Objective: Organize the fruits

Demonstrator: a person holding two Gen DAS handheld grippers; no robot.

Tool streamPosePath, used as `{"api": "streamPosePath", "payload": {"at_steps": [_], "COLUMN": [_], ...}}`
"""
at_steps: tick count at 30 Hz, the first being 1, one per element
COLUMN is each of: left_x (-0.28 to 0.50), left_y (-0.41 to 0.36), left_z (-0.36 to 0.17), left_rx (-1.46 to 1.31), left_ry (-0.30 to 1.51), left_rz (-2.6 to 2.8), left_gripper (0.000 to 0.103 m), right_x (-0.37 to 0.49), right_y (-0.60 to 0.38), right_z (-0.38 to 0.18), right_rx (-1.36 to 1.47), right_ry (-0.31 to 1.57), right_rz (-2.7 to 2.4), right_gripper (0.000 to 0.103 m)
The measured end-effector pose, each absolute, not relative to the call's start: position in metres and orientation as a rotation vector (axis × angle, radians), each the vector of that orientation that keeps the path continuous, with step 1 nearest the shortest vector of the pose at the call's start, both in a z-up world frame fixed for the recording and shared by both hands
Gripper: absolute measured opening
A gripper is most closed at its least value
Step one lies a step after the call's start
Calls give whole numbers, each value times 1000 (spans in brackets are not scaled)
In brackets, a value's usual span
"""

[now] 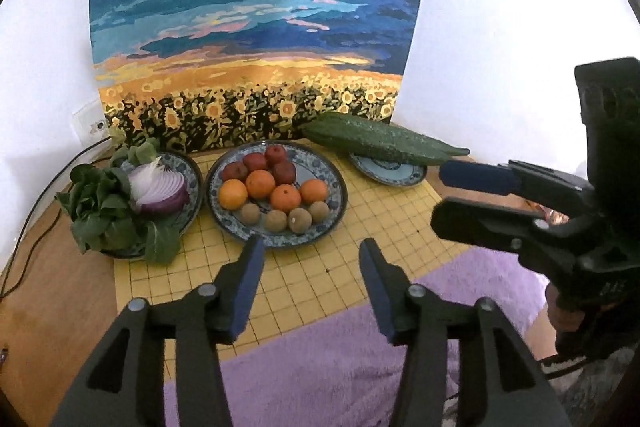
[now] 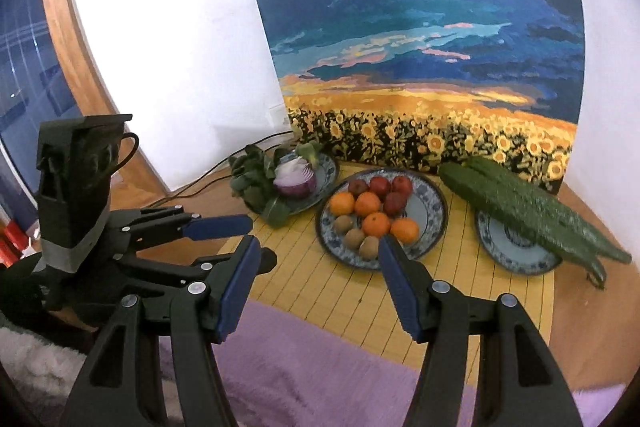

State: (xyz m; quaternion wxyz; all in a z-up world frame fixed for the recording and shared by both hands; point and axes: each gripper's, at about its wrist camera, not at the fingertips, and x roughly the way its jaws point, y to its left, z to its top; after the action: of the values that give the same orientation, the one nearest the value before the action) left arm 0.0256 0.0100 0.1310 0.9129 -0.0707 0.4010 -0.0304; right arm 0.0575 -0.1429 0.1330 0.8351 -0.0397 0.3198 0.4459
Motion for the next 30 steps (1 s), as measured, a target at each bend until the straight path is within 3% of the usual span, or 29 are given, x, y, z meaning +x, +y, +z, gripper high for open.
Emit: {"api": "streamPosePath", "payload": {"at_steps": [30], "left_x": [-21], "left_y": [-18], "left_z": [90], "left_rx": [-79], "left_ry": [972], "left_rz": [-12], "left_gripper": [57], "right_x": [24], "right_y": [-161], "right_z": [78], "right_rx": [-107], "right_ry": [884], "right_rz": [887], "right_gripper": [63]}}
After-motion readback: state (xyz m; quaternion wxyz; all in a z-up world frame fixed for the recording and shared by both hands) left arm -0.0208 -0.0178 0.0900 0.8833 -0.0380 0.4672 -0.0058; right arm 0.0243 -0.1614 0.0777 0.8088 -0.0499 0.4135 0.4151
